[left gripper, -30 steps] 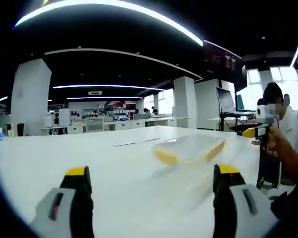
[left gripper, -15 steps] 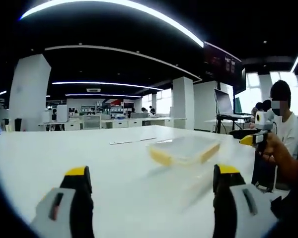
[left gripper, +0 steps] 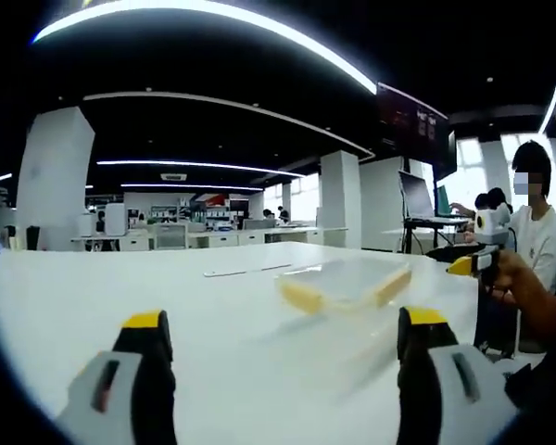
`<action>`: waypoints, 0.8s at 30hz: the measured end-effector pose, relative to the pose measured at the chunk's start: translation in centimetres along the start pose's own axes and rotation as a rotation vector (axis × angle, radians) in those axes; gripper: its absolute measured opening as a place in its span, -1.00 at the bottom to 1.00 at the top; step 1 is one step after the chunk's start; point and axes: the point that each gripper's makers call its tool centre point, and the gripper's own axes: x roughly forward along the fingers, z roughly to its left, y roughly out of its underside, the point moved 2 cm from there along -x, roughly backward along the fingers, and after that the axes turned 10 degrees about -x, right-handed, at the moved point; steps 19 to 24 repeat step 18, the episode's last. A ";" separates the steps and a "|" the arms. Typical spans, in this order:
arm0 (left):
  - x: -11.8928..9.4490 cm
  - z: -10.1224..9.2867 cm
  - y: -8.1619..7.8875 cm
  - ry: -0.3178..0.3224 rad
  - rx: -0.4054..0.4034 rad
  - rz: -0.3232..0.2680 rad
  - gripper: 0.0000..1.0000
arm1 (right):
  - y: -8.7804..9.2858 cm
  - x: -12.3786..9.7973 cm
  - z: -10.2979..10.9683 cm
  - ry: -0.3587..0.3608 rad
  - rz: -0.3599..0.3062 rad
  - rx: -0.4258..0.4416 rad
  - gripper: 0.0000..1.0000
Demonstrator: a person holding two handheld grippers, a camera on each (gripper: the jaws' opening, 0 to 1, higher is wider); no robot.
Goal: Snap each plastic latch of the storage box into its locked position after aligning the lid with the box until every specified latch is closed and the lid sits flush.
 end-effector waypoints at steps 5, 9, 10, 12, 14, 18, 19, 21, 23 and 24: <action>0.1 0.1 0.4 0.018 -0.006 0.003 0.78 | 0.0 0.0 0.4 -0.006 0.002 0.007 0.79; 0.0 0.0 0.7 0.016 0.003 0.017 0.62 | 0.0 -0.1 0.4 -0.009 0.005 0.004 0.79; 0.0 0.1 0.8 0.012 0.006 0.024 0.52 | 0.0 -0.1 0.5 -0.010 0.006 0.004 0.79; 0.0 0.3 0.9 0.008 0.014 0.030 0.32 | -0.1 -0.1 0.4 -0.009 0.003 0.004 0.79; 0.2 0.7 0.9 0.008 -0.001 0.038 0.36 | -0.3 0.0 0.3 -0.008 -0.002 0.003 0.78; 0.6 0.9 0.9 0.007 -0.009 0.032 1.00 | -0.4 0.2 0.2 -0.005 -0.004 0.004 0.78; 0.6 0.9 0.9 0.007 -0.009 0.032 1.00 | -0.4 0.2 0.2 -0.005 -0.004 0.004 0.78; 0.6 0.9 0.9 0.007 -0.009 0.032 1.00 | -0.4 0.2 0.2 -0.005 -0.004 0.004 0.78; 0.6 0.9 0.9 0.007 -0.009 0.032 1.00 | -0.4 0.2 0.2 -0.005 -0.004 0.004 0.78; 0.6 0.9 0.9 0.007 -0.009 0.032 1.00 | -0.4 0.2 0.2 -0.005 -0.004 0.004 0.78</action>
